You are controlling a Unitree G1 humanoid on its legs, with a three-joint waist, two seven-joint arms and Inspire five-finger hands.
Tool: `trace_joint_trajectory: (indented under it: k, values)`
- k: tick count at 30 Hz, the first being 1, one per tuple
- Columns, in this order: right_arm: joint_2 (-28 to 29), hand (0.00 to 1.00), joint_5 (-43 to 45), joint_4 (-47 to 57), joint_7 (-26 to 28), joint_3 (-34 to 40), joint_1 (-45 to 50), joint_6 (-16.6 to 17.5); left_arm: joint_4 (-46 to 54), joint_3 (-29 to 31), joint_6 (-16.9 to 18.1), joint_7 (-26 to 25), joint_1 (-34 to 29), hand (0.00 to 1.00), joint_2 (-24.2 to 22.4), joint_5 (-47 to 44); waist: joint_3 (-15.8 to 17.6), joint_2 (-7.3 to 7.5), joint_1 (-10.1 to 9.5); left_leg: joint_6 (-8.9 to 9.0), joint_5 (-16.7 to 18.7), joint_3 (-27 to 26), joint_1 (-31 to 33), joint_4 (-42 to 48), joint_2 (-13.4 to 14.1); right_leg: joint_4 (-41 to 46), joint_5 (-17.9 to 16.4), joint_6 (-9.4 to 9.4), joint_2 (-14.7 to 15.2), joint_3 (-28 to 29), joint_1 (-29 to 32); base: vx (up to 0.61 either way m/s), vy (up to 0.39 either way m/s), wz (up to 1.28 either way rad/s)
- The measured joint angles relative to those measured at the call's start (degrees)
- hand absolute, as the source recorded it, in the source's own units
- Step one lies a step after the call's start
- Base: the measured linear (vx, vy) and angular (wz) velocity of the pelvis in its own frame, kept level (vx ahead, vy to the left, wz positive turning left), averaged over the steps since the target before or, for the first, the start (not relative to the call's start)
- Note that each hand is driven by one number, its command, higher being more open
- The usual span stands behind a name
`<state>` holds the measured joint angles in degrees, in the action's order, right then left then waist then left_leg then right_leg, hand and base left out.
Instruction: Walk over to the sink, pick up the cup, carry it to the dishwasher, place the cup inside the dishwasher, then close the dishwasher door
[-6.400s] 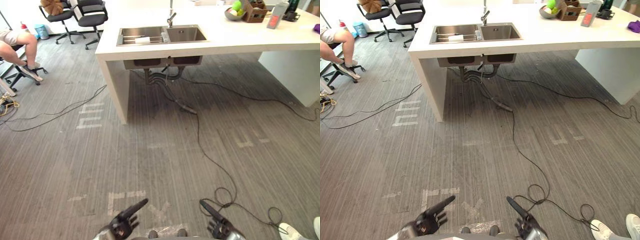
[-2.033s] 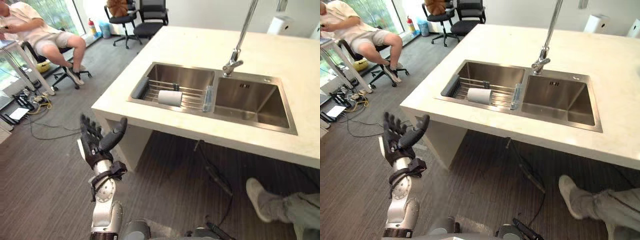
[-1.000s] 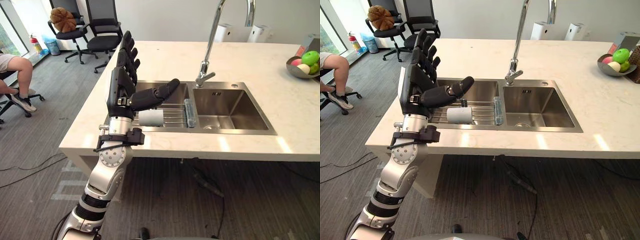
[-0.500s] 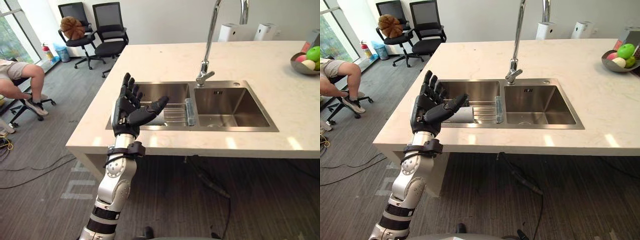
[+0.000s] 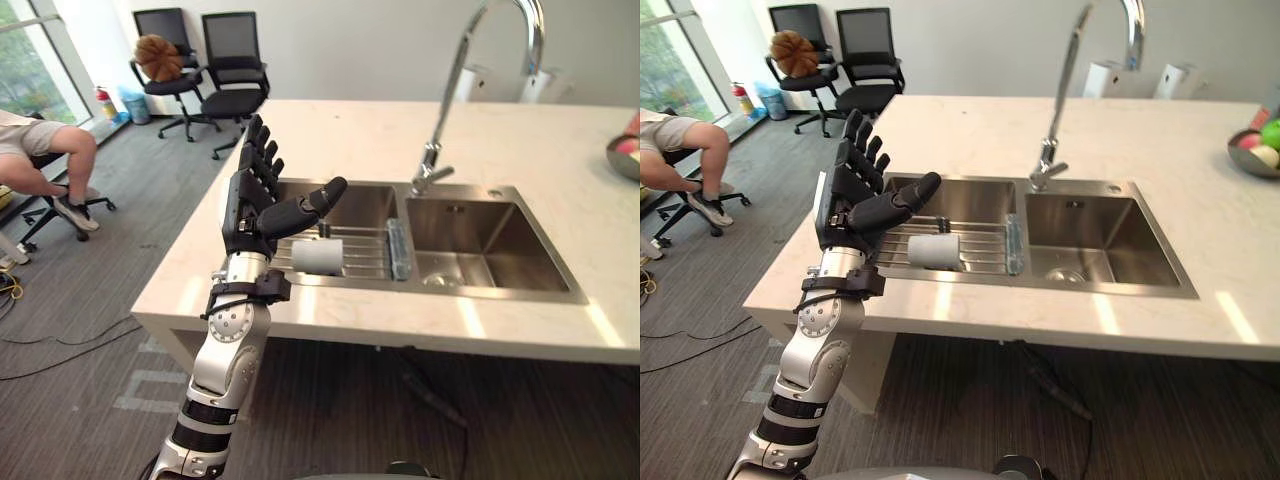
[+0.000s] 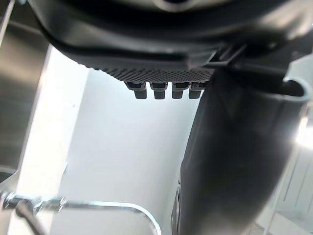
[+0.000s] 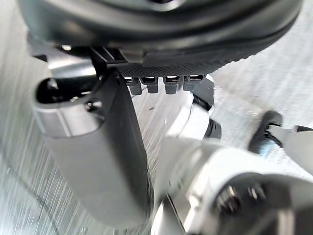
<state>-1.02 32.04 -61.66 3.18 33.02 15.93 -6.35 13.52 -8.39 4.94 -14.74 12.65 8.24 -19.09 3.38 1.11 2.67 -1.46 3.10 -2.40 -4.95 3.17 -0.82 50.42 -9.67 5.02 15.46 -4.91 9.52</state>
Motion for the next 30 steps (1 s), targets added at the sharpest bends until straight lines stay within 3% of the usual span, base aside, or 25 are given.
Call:
trace_joint_trajectory:
  k: [2, 4, 5, 6, 7, 10, 14, 19, 22, 24, 25, 27, 28, 30]
  values:
    - [0.5, 1.00, 0.4, 0.4, -0.9, -1.7, -0.8, -1.0, 0.0, 1.5, 0.4, -1.0, 0.2, 1.00, 0.5, 0.2, 0.1, -0.06, -0.01, 0.48, 1.2, 0.2, -0.2, 0.8, 1.5, -4.6, -3.4, 0.52, -1.9, -0.2, 2.0, 0.20, -0.056, 0.12]
    - [1.5, 1.00, 0.4, 2.3, -2.6, -3.3, -0.6, -1.4, -0.1, 2.7, 0.4, -3.0, 0.3, 1.00, 1.9, 0.5, 0.2, -0.18, -0.01, 2.06, 3.1, 0.1, -1.0, 3.0, 3.5, -12.8, -3.1, 0.96, -3.5, 0.0, 3.6, 0.19, -0.097, 0.05]
    - [1.5, 1.00, 0.3, 3.2, -3.4, -4.6, -0.3, -1.6, -0.1, 3.1, 0.4, -3.4, 0.4, 1.00, 2.3, 0.5, 0.0, 0.08, 0.03, 2.76, 4.2, 0.0, -1.0, 4.1, 3.8, -17.4, -1.5, 1.32, -4.1, -0.1, 3.5, 0.16, -0.127, 0.09]
    - [1.5, 1.00, 0.2, 3.9, -4.0, -5.8, 0.2, -2.1, 0.0, 3.4, 0.4, -3.7, 0.9, 1.00, 2.5, 0.5, -0.7, 1.42, -0.01, 3.58, 5.7, 0.2, -1.1, 5.1, 3.4, -23.2, 6.0, 0.75, -3.9, -0.1, 3.5, 0.28, -0.246, 0.09]
    - [1.8, 1.00, 0.2, 3.8, -4.3, -6.2, 0.2, -2.8, 0.1, 3.5, 0.4, -3.9, 1.4, 1.00, 2.2, 0.6, -0.8, 2.29, -0.37, 4.61, 6.9, 0.3, -1.9, 5.8, 3.5, -25.2, 6.1, 0.85, -3.7, -1.4, 2.0, 0.26, -0.258, 0.06]
    - [1.6, 1.00, 0.3, 3.8, -4.5, -4.0, 0.0, -3.5, 0.5, 2.1, -0.1, -3.7, 1.7, 1.00, -0.5, 0.6, -0.1, -0.96, -0.32, 6.55, 8.5, 0.1, -1.6, 6.8, 7.4, -30.8, 4.9, 0.01, -7.5, -3.2, -1.4, 0.25, -0.282, -0.02]
    - [1.8, 1.00, 0.6, 2.2, -3.7, -1.7, 0.5, -4.4, 0.5, -2.2, -2.1, -1.8, 1.8, 1.00, -1.6, 1.1, -0.2, -1.25, -0.13, 6.95, 8.5, -1.6, -2.7, 5.6, 8.9, -32.1, 4.3, -1.02, -9.3, -3.4, -2.4, 0.07, -0.092, -0.07]
    - [1.2, 1.00, 0.2, 1.4, -2.1, -0.9, 0.6, -4.3, 0.4, -3.1, -3.8, -1.6, 1.7, 1.00, -1.8, 2.3, 0.2, -1.87, -0.26, 7.44, 9.3, -1.8, -2.0, 5.6, 9.3, -32.4, 4.0, -0.72, -9.7, -3.6, -2.1, 0.01, -0.020, -0.01]
    - [-0.2, 1.00, 0.4, 2.5, -1.8, -5.4, 0.8, -4.2, 0.3, -2.2, -3.9, -1.5, 0.0, 1.00, -1.4, 3.5, 0.7, -2.38, -0.31, 9.58, 11.7, -2.2, 1.3, 14.4, 11.1, -31.6, 1.8, -1.62, -10.7, -4.1, -2.5, 0.04, -0.030, 0.06]
    - [-1.3, 1.00, 0.4, 2.5, -1.9, -6.6, 0.2, -4.2, 0.3, -1.0, -4.0, -1.3, -2.3, 1.00, -1.3, 3.3, 1.4, -2.32, -0.41, 9.62, 10.1, -2.6, 8.0, 28.2, 12.0, -33.0, 2.4, -2.52, -10.2, -4.7, -4.7, 0.05, -0.072, 0.18]
    - [-2.1, 1.00, 0.5, 2.7, -1.7, -8.0, -0.3, -4.3, 0.3, -0.5, -3.9, -1.0, -4.1, 1.00, -0.9, 3.3, 2.1, -2.09, -0.90, 9.01, 10.4, -2.9, 8.4, 29.4, 11.8, -34.0, 2.6, -2.53, -9.2, -4.4, -6.4, 0.06, -0.076, 0.06]
    - [-3.5, 1.00, 0.5, 2.6, -1.4, -8.8, -0.6, -4.4, 0.3, -0.6, -3.9, 0.6, -5.0, 1.00, -0.1, 3.3, 1.6, -2.88, -1.74, 8.67, 10.2, -2.8, 8.3, 21.3, 11.5, -34.6, 2.7, -2.28, -8.3, -4.6, -7.2, 0.07, -0.019, 0.02]
    - [-4.5, 1.00, 0.5, 2.5, -0.9, -8.8, -1.7, -4.7, 0.5, -0.7, -3.8, 1.6, -4.9, 1.00, -0.2, 3.3, 1.1, -4.28, -1.93, 8.34, 1.2, -2.7, 8.4, 13.2, 11.5, -35.0, 2.7, -1.72, -8.5, -4.8, -7.1, 0.08, 0.034, 0.04]
    - [-4.8, 1.00, 1.5, 2.7, -0.7, -9.7, -3.3, -4.8, 0.6, -1.0, -3.7, 2.8, -5.1, 1.00, -0.2, 3.3, 0.4, -5.24, -1.82, 8.75, -1.0, -3.0, 6.1, 6.9, 10.6, -35.9, 2.9, -0.82, -7.8, -5.2, -7.4, 0.08, 0.101, 0.19]
